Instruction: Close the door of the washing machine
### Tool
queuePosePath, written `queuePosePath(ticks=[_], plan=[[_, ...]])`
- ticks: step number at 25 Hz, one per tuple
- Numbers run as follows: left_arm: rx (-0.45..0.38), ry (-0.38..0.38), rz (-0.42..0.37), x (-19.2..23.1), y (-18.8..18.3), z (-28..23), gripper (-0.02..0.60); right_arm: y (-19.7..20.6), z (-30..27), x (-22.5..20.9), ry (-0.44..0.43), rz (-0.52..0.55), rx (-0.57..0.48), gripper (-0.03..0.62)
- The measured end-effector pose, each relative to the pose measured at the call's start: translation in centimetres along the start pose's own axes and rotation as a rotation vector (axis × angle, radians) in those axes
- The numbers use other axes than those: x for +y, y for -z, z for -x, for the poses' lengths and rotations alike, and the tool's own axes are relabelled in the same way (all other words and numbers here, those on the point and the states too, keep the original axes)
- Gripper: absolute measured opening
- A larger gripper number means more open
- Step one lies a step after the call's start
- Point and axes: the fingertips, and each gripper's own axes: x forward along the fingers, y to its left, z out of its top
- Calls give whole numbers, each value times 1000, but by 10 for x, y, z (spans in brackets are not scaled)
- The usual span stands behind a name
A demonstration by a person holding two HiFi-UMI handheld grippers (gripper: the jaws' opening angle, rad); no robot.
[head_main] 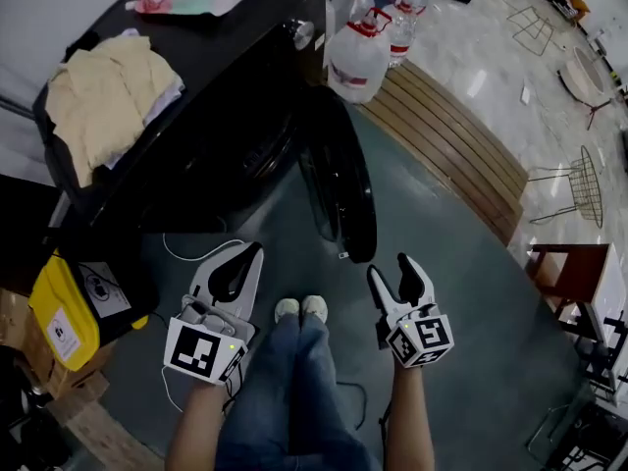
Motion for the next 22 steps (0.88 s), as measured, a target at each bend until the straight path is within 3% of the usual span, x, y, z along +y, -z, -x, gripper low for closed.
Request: queuePosePath(ticks=[4, 9, 11, 18, 22], plan=[[12, 11, 15, 9, 62, -22, 0, 61, -42, -31, 19, 37, 50, 222], [33, 14, 49, 13, 104, -34, 0, 86, -73, -45, 0, 96, 93, 141], [40, 15, 62, 12, 109, -34, 0, 87, -78, -44, -12, 116, 107, 112], [43, -8, 82, 20, 109, -31, 0, 89, -80, -40, 0, 154, 157, 98], [39, -43, 106, 29, 104, -23, 0, 97, -85, -16, -49, 158, 205, 103]])
